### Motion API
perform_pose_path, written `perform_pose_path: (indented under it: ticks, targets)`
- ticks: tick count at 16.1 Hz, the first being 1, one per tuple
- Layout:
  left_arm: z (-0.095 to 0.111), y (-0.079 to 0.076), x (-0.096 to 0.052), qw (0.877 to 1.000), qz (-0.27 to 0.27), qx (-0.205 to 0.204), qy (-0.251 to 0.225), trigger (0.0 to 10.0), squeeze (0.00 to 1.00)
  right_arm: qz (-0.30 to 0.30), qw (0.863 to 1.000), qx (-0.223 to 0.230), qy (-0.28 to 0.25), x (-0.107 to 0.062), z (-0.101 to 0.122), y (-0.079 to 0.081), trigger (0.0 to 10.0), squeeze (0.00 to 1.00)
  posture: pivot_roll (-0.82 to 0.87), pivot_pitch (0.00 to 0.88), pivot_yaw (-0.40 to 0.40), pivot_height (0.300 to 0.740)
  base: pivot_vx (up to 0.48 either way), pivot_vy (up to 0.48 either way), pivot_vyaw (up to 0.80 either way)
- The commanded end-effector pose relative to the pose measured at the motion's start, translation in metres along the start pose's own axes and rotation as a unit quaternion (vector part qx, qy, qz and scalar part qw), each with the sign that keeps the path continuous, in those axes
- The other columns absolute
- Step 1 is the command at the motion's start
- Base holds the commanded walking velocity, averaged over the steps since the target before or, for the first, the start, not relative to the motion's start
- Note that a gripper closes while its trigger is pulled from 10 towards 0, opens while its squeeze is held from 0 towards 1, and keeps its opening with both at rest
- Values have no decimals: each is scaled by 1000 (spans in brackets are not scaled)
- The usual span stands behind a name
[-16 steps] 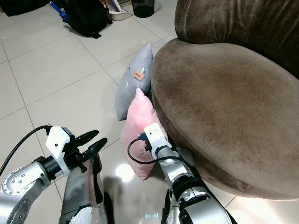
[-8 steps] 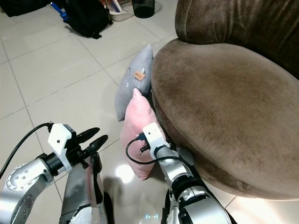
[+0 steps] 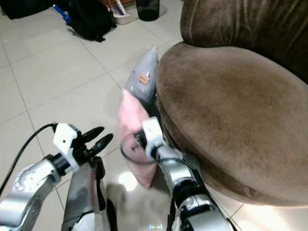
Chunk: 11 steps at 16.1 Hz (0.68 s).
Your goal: Move the pillow to the sofa from floor
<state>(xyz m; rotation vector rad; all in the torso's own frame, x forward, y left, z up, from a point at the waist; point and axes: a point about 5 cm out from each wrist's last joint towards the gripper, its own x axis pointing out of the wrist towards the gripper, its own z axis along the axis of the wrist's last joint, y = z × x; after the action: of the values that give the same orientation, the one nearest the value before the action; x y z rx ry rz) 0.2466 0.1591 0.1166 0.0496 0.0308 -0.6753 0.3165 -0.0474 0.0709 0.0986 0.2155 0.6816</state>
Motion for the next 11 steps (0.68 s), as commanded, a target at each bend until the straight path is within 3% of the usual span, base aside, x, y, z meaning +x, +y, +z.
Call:
perform_pose_path:
  ticks: [1,2,3,4,5,6,7,8,9,10,11]
  targets:
    - [0,2,-1,1000,8,9,-1,10000,0,30,996,15,-78,2,37,6,0,0,49,61,63,466,0,0,0]
    - [7,3,3,1000,9,10,-21,10000,0,28,986,41,-159,-5,78,5,0,0,31,35,57,466,0,0,0]
    - [9,3,6,999,8,12,-29,10000,0,22,980,52,-192,-9,95,3,0,0,28,29,55,466,0,0,0]
    - [20,3,12,998,3,17,-56,10000,0,-20,959,84,-271,-25,136,-8,0,0,19,2,49,466,0,0,0]
    - [24,2,14,997,0,19,-68,10000,0,-41,950,93,-295,-32,149,-14,0,0,19,2,49,466,0,0,0]
    - [42,-3,22,994,-12,17,-105,10000,0,-122,925,90,-350,-52,179,-35,0,0,12,0,46,466,0,0,0]
    - [49,-5,25,993,-18,16,-118,10000,0,-152,914,85,-366,-61,188,-43,0,0,12,0,46,466,0,0,0]
    - [63,-12,33,989,-32,19,-141,10000,0,-235,882,79,-401,-81,206,-62,0,0,3,0,49,466,0,0,0]
    - [68,-14,37,989,-34,25,-144,10000,0,-258,867,77,-419,-94,219,-67,10000,0,-2,0,52,466,0,0,0]
    - [72,-13,42,989,-21,35,-144,10000,0,-274,847,57,-452,-117,241,-71,10000,0,-14,0,58,466,0,0,0]
    - [72,-9,44,990,-1,37,-138,10000,0,-292,841,23,-455,-128,247,-73,10000,0,-20,0,59,466,0,0,0]
